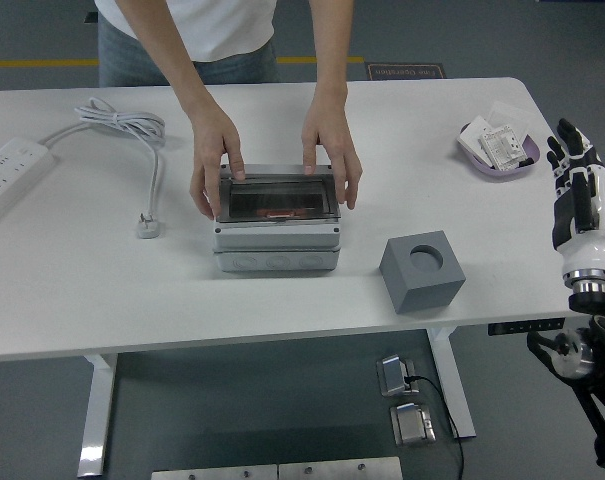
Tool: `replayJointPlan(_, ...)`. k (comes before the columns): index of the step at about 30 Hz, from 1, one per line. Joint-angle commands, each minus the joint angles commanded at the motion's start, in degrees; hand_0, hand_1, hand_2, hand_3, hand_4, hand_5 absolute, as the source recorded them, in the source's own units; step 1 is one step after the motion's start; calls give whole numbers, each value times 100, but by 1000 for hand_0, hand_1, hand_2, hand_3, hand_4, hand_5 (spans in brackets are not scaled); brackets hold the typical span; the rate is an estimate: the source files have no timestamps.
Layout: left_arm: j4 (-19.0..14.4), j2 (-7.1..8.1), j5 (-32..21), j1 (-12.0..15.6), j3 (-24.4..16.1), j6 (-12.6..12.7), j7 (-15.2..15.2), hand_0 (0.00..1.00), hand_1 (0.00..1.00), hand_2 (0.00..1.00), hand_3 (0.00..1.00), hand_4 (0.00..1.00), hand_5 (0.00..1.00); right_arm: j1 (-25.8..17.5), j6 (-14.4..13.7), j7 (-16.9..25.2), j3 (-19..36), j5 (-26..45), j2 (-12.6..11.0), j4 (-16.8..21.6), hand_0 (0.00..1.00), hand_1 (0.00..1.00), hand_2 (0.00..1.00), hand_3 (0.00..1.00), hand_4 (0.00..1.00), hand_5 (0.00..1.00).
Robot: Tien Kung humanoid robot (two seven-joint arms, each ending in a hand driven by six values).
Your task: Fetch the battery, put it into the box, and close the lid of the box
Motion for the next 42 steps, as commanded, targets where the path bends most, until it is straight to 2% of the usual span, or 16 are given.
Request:
replayJointPlan(5, 0, 6, 29, -16, -17, -2, 2, 575, 686, 554, 597, 491, 161, -1, 0, 11, 43, 29, 6, -5, 998, 909, 929, 750, 964, 812)
replayJointPlan(6, 0, 6, 28, -20, -10, -2, 0, 575, 686, 554, 597, 491, 161, -2, 1, 14, 57, 33, 9, -5, 995, 906, 923, 823, 963, 825)
replayJointPlan(14, 0, 43, 61, -1, -51, 0, 1, 576, 686, 553, 597, 492, 161, -19, 44, 30, 72, 98, 33, -18, 989, 894, 917, 826, 964, 835)
replayJointPlan(21, -5, 2, -243, 24, 235, -3, -47, 576, 686, 553, 597, 492, 161, -53, 63, 52, 47, 178, 4, -42, 970, 876, 902, 824, 966, 842)
replayJointPlan(31, 0, -26, -210, 51, 168, 4, -25, 576, 686, 553, 597, 492, 160, -43, 65, 39, 76, 149, 26, -23, 956, 853, 892, 826, 966, 853)
replayJointPlan(42, 0, -51, 50, 18, -22, 0, 14, 576, 686, 553, 597, 493, 161, -50, 72, 39, 111, 146, 20, -4, 944, 841, 870, 828, 964, 858)
